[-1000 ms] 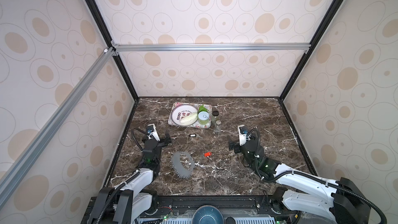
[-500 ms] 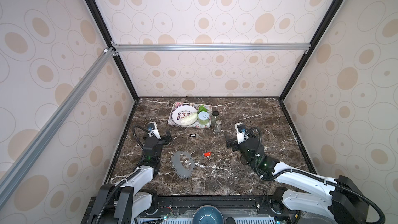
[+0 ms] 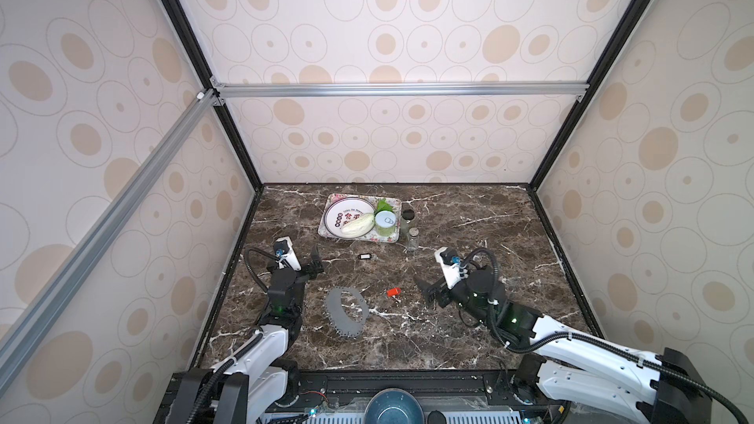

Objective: Put the keys on the keyring
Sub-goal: 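Move the right gripper toward the steel keyring plate while the left arm rises slightly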

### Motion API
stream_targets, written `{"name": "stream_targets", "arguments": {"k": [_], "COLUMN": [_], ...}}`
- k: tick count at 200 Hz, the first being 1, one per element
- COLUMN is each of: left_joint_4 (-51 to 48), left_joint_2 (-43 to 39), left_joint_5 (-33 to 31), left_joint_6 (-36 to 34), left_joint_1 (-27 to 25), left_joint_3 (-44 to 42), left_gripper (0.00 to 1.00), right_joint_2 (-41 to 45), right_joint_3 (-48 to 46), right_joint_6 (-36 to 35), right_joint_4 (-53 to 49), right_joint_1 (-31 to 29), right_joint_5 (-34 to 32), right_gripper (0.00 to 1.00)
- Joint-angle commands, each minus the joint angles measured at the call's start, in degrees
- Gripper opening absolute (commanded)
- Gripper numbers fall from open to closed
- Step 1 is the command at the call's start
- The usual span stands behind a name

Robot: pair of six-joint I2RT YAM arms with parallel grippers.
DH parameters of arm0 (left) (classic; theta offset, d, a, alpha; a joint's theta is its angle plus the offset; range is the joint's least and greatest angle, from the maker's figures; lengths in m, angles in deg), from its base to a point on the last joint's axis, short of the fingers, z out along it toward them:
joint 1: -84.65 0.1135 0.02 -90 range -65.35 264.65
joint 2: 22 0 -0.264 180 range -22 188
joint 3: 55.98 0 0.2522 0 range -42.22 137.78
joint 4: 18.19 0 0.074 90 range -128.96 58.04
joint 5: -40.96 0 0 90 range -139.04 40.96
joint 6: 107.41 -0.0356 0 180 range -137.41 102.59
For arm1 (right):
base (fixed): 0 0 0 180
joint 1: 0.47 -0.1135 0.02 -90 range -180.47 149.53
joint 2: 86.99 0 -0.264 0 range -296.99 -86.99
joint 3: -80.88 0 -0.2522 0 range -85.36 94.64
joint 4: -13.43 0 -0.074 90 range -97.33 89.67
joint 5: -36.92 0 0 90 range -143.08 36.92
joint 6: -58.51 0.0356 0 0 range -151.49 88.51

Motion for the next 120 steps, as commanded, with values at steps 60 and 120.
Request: {"name": "stream_targets", "arguments": {"k": [60, 120], "left_joint_4": [3.8, 4.8], "left_joint_2": [-9.06, -9.18], "left_joint_5": [-1.45, -0.95], "left_joint_6": [2.66, 2.67], "left_joint_1": [-0.07, -0.07], "left_joint_3": [-5.66, -6.15], "left_gripper": [1.0, 0.99], "right_joint_2": [-19.06, -32.48], "right_joint_3": [9.31, 19.5], "right_joint_6": [2.81, 4.96], "right_joint_4": [-10.12, -10.87], "right_joint_1": [-11.5, -14.39], "right_joint_5": [-3.55, 0.84], "right_gripper": [0.99, 0.8]}}
